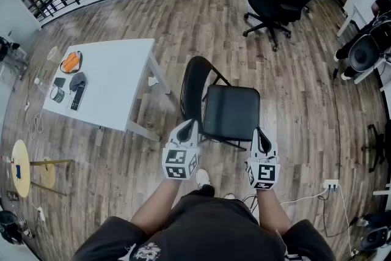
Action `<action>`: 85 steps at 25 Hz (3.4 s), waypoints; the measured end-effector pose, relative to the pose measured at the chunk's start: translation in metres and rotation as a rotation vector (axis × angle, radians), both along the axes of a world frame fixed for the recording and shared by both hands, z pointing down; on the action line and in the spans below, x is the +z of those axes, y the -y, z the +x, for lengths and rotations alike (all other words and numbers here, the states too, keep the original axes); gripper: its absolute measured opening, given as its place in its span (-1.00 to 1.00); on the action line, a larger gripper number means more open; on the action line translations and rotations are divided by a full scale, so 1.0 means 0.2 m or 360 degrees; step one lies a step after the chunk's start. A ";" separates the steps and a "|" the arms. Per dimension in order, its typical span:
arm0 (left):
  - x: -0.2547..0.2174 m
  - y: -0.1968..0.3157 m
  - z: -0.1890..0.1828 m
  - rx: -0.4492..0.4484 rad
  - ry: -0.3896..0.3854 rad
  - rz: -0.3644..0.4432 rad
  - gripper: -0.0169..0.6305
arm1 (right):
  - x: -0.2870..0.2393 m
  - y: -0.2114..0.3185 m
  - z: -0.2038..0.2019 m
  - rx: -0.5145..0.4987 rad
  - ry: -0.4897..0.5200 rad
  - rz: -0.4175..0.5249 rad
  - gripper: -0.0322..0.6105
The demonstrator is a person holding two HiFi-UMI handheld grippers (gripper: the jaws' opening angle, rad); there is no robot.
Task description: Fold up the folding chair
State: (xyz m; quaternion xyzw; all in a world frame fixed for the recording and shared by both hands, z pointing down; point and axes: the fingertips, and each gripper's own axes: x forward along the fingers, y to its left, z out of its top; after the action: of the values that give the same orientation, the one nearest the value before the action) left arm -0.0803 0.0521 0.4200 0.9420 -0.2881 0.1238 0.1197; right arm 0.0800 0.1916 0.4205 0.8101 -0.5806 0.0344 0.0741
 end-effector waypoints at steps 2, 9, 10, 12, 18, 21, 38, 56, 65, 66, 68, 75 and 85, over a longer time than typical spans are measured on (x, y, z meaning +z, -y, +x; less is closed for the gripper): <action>0.04 0.10 -0.04 -0.0011 0.0046 -0.0015 -0.93 | 0.02 0.09 -0.04 -0.0009 0.0009 0.0005 -0.86; 0.10 0.31 -0.04 -0.0009 0.0066 -0.0042 -0.93 | 0.08 0.26 -0.09 -0.0010 0.0042 -0.0054 -0.86; 0.11 0.33 -0.04 -0.0005 0.0072 -0.0048 -0.93 | 0.10 0.27 -0.08 -0.0007 0.0051 -0.0067 -0.86; 0.15 0.38 -0.03 -0.0015 0.0105 -0.0062 -0.93 | 0.13 0.29 -0.06 0.0002 0.0065 -0.0091 -0.86; 0.27 0.55 0.01 -0.0076 0.0230 -0.0081 -0.93 | 0.27 0.37 0.02 -0.0004 0.0116 -0.0150 -0.86; 0.31 0.61 0.06 -0.0106 0.0260 -0.0093 -0.93 | 0.35 0.43 0.08 -0.0018 0.0146 -0.0173 -0.86; 0.83 1.06 0.19 -0.0302 0.0781 -0.0295 -0.33 | 1.10 0.63 0.60 -0.0117 0.0507 -0.0527 -0.49; 1.13 1.31 0.41 -0.0122 0.0914 -0.0593 -0.24 | 2.35 0.39 1.04 -0.0185 0.1328 -0.1063 0.08; 1.29 1.36 0.45 -0.0079 0.0966 -0.0681 -0.24 | 2.83 0.36 1.17 -0.0234 0.1581 -0.1129 0.10; 1.31 1.37 0.46 -0.0075 0.0953 -0.0697 -0.24 | 2.87 0.36 1.19 -0.0219 0.1601 -0.1133 0.10; 1.33 1.39 0.48 -0.0070 0.0924 -0.0709 -0.24 | 2.94 0.39 1.22 -0.0196 0.1647 -0.1106 0.10; 1.45 1.32 0.51 -0.0025 0.0919 -0.0829 -0.25 | 3.11 0.43 1.26 -0.0268 0.1887 -0.1033 0.12; 1.49 1.32 0.51 0.0028 0.0994 -0.0828 -0.28 | 3.20 0.53 1.17 -0.0547 0.2198 -0.0971 0.13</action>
State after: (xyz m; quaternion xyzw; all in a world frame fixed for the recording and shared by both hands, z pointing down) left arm 0.0220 -0.2117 0.7190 0.7999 -0.2614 0.4737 0.2597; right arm 0.3137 0.0848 1.0615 0.4473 -0.5775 0.6782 -0.0806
